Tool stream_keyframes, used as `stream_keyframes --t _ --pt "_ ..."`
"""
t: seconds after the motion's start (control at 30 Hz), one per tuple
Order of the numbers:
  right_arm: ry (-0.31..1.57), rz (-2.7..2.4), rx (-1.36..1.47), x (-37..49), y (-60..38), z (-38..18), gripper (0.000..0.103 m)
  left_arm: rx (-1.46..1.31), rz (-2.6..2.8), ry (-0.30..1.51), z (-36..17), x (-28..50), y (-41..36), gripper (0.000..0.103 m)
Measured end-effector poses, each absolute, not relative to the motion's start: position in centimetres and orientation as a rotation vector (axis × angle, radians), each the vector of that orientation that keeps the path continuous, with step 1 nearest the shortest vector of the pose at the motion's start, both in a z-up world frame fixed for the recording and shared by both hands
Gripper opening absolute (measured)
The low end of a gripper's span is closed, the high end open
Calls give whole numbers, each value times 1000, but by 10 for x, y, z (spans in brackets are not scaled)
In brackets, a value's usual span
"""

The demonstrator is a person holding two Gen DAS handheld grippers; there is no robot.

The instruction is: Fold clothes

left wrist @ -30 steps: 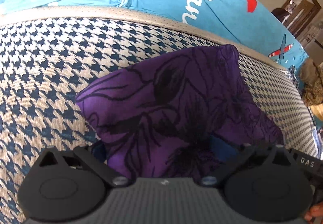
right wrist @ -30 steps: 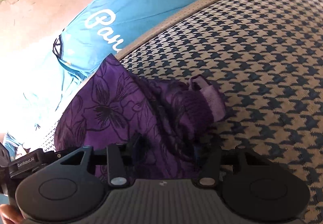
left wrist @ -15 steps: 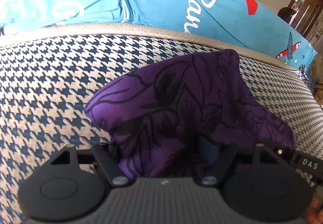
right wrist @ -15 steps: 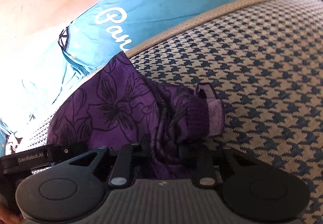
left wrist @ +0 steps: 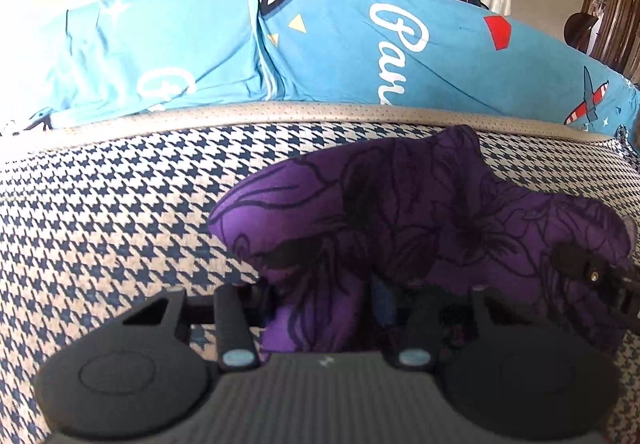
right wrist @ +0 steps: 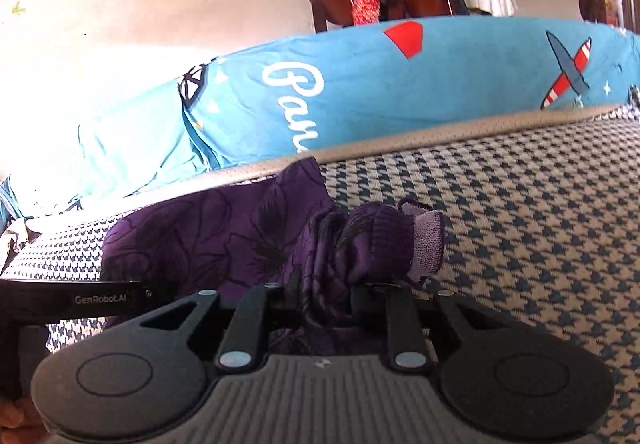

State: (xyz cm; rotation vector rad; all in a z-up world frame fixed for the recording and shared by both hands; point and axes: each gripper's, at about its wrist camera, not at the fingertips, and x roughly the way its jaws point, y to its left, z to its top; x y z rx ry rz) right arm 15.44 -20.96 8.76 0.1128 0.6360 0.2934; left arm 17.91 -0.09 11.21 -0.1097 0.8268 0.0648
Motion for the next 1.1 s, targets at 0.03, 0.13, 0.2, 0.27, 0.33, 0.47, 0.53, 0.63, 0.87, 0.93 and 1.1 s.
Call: stream_keyframes --t 0.03,0.13,0.2,0.27,0.33,0.47,0.53,0.63,0.87,0.93,1.1 --pt "629 294 110 153 -209 89 21 -99 73 819 114 177 -2 42" --pt "608 302 107 148 -207 95 21 -92 96 810 117 173 -1 42" --pt "594 313 101 145 -205 97 21 -95 104 811 118 172 1 41" --pt "591 317 99 144 -203 98 21 -100 96 824 117 172 3 41" --pt "603 316 101 146 -202 98 21 -119 88 839 114 174 6 41" --pt "695 287 154 157 -211 87 24 -171 70 870 104 180 16 48" --pt "747 276 212 163 -221 81 29 -214 56 885 100 182 23 55" --pt "810 283 309 170 -239 73 40 -279 35 907 92 185 33 71" --pt "904 294 435 176 -273 56 52 -429 -15 955 76 194 58 86" --pt "926 295 448 177 -279 52 56 -453 -27 956 71 195 61 89" --pt "939 300 517 178 -285 38 66 -443 -64 948 66 198 56 97"
